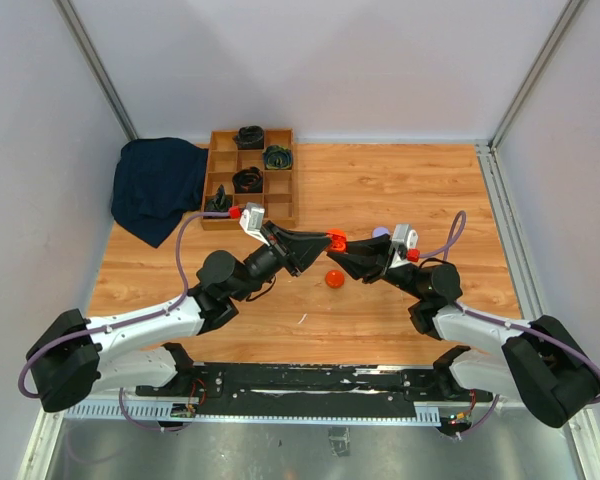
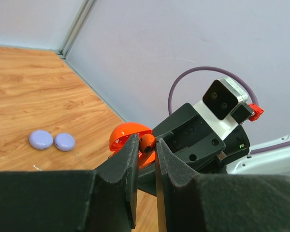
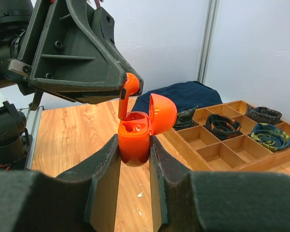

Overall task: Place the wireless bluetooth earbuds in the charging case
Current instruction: Place the earbud in the charging case.

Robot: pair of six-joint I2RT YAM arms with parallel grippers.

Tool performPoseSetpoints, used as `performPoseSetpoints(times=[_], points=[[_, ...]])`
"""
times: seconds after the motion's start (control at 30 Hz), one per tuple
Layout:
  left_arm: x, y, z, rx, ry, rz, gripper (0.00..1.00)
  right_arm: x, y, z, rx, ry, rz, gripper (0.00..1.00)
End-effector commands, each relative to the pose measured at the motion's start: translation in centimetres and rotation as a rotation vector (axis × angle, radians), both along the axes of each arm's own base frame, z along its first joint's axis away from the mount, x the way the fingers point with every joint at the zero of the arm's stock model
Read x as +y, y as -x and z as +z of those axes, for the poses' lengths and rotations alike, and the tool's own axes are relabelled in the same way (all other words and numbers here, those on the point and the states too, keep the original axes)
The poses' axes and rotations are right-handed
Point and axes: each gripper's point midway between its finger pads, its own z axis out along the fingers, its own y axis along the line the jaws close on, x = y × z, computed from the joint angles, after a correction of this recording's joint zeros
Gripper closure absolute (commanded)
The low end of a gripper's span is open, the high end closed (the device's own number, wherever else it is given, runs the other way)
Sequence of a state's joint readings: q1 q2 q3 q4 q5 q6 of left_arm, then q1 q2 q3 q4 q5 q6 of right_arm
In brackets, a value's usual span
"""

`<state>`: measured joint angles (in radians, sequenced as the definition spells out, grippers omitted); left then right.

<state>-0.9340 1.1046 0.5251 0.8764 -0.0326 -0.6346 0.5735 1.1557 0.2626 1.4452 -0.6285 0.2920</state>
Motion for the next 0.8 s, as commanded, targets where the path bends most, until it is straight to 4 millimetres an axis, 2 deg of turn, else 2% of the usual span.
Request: performPoseSetpoints(times=[0.0,0.47,0.77], points=[[-0.1,0.1,1.6,-0.033,0.044,0.007,0.83,-0.1,1.3,2.0,-0.073,-0.046,0.028,0.84],[-0.4,-0.2,0.7,-0.014,0.037,0.010,0.81,-0.2,1.6,2.3,-0.080,-0.050,0.036,0.84],[0.3,0.1,0.0,0.005,0.040,0.021,0.68,-0.3,1.6,2.4,-0.083,-0.055,0.030,0.84]])
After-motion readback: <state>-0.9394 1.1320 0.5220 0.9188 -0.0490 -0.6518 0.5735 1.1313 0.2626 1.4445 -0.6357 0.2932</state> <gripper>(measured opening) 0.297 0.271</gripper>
